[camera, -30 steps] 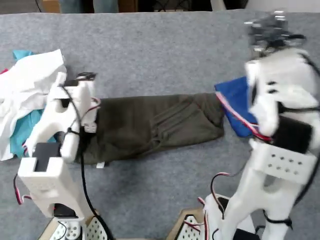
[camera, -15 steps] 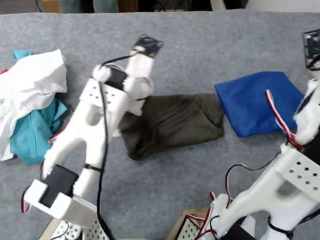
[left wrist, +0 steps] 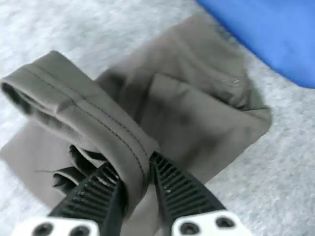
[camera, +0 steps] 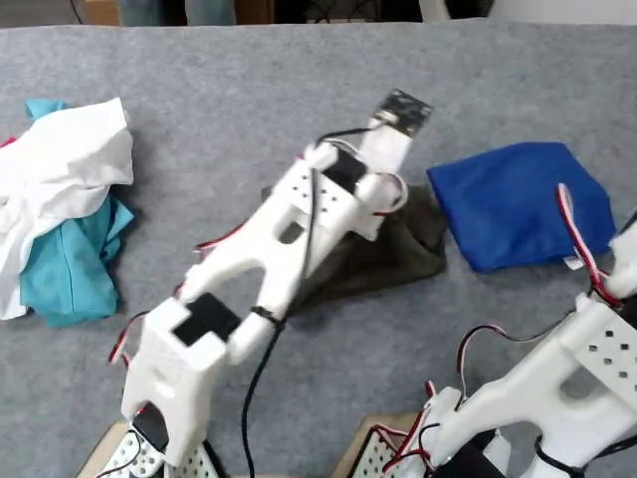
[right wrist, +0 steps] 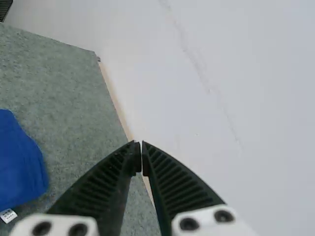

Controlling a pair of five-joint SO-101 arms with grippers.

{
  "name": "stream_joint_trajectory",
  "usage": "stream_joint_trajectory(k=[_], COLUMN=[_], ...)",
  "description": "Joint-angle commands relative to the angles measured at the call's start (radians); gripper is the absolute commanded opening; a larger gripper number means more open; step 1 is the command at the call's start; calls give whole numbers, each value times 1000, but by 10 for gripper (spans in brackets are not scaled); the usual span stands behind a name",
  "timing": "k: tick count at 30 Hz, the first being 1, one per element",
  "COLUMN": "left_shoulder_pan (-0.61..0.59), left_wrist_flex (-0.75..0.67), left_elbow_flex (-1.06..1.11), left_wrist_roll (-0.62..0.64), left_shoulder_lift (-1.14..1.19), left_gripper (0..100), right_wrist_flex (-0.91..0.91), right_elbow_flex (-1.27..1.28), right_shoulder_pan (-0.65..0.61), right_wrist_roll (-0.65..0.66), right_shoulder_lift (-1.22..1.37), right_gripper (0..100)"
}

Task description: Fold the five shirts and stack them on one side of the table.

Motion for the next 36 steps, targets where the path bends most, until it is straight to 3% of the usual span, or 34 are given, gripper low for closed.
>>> stream_joint_trajectory(k=[1,19,22,28,30,36], left_shoulder_pan=[36,81,79,59,50,-90], left_wrist_flex=[-14,-14,-14,-14,-11,232], left_elbow_flex=[-136,-392,-409,-421,-446,-690], left_wrist_roll=[11,12,66,198,218,215], left_shoulder_lift=[43,255,276,278,278,278], left_gripper=[29,29,30,205,223,223], right_wrist_flex=[-25,-25,-25,-25,-25,-11], right_elbow_flex=[-44,-42,-41,-30,-28,1], right_shoulder_pan=[15,9,9,8,8,-83], right_wrist_roll=[9,9,8,9,11,51], right_shoulder_lift=[-16,-16,-16,-16,-16,-15], right_gripper=[15,15,15,15,15,15])
